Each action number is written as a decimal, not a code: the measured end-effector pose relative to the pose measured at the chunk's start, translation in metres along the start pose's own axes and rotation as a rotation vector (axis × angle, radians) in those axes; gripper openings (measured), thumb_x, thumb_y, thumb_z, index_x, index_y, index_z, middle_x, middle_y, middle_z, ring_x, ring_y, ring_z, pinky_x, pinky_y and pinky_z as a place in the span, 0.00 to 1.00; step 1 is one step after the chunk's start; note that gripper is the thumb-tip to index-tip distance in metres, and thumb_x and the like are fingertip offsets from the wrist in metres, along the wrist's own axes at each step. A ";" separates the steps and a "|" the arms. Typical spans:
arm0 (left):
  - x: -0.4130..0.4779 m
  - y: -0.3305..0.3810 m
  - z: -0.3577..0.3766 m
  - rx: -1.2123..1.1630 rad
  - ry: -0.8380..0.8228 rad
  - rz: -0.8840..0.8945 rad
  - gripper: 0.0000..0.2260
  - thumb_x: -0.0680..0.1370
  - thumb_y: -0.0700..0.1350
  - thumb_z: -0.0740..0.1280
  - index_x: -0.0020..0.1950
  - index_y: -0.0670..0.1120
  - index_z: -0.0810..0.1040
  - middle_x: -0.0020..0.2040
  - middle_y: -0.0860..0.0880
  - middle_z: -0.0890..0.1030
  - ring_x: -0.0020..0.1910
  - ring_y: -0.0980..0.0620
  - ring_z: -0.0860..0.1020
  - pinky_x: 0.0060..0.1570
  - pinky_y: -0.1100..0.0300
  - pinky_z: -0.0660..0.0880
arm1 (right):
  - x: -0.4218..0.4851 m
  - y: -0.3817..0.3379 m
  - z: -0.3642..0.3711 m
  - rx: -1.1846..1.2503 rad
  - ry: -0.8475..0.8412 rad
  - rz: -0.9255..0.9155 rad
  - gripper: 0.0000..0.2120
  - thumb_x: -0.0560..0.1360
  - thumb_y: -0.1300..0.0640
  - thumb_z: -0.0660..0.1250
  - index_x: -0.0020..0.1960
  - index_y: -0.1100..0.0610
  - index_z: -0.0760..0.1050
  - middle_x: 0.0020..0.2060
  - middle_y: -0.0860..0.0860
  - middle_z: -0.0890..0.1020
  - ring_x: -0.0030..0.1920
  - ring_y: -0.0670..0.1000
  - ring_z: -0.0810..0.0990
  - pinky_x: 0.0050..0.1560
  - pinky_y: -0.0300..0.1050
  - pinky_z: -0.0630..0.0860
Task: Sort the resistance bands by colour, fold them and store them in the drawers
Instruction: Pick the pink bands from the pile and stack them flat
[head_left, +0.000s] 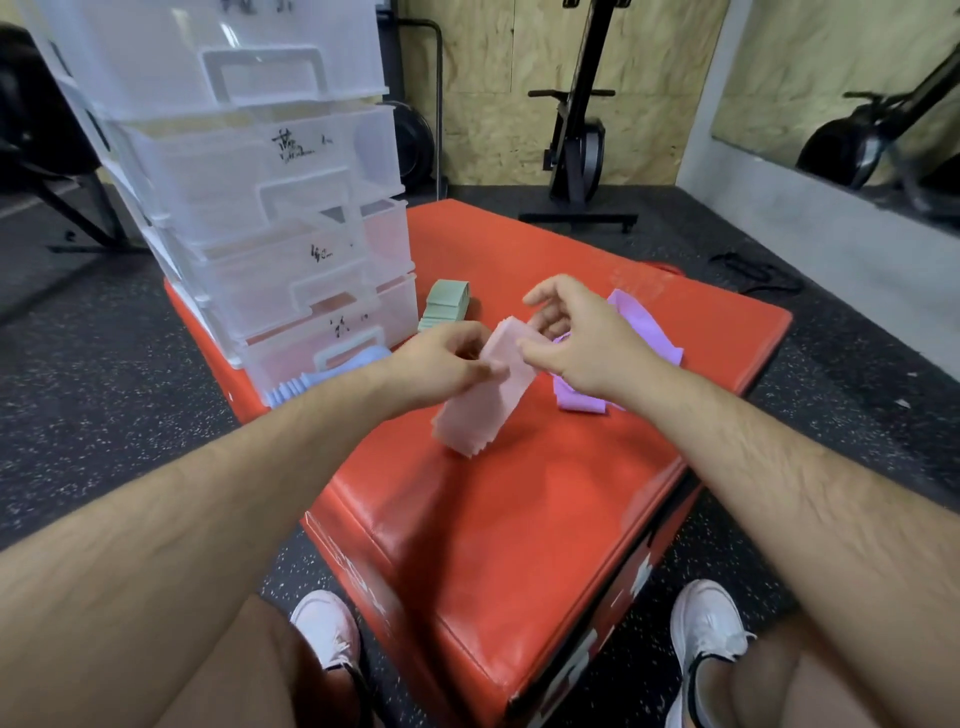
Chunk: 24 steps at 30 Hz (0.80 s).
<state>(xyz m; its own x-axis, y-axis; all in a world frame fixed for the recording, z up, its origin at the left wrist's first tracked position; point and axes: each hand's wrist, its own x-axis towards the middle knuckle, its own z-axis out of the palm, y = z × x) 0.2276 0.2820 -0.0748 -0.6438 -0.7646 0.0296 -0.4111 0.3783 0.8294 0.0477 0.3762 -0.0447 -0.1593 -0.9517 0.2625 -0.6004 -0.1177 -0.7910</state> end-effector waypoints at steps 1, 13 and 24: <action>0.002 0.003 0.000 -0.058 0.037 0.007 0.08 0.72 0.52 0.73 0.43 0.51 0.78 0.36 0.55 0.78 0.36 0.55 0.75 0.40 0.58 0.71 | 0.002 0.000 -0.003 0.105 0.071 0.023 0.20 0.71 0.59 0.73 0.60 0.49 0.71 0.47 0.51 0.83 0.43 0.47 0.79 0.49 0.47 0.80; 0.031 0.032 0.008 -0.543 0.350 -0.053 0.15 0.70 0.55 0.73 0.50 0.46 0.81 0.53 0.41 0.81 0.43 0.47 0.78 0.41 0.51 0.71 | 0.013 0.012 0.008 0.435 -0.086 0.357 0.04 0.77 0.63 0.68 0.43 0.58 0.78 0.42 0.56 0.84 0.47 0.55 0.82 0.60 0.57 0.79; 0.057 0.018 0.013 -0.654 0.145 -0.420 0.01 0.78 0.43 0.69 0.47 0.48 0.78 0.37 0.50 0.79 0.32 0.53 0.77 0.26 0.64 0.74 | 0.043 0.021 0.009 0.636 -0.099 0.542 0.12 0.73 0.67 0.67 0.55 0.71 0.76 0.48 0.68 0.83 0.47 0.62 0.85 0.47 0.55 0.83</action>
<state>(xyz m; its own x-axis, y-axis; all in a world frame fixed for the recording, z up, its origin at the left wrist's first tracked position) 0.1748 0.2522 -0.0653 -0.4101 -0.8528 -0.3233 -0.1094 -0.3059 0.9458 0.0354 0.3306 -0.0555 -0.2108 -0.9395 -0.2702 0.1005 0.2541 -0.9619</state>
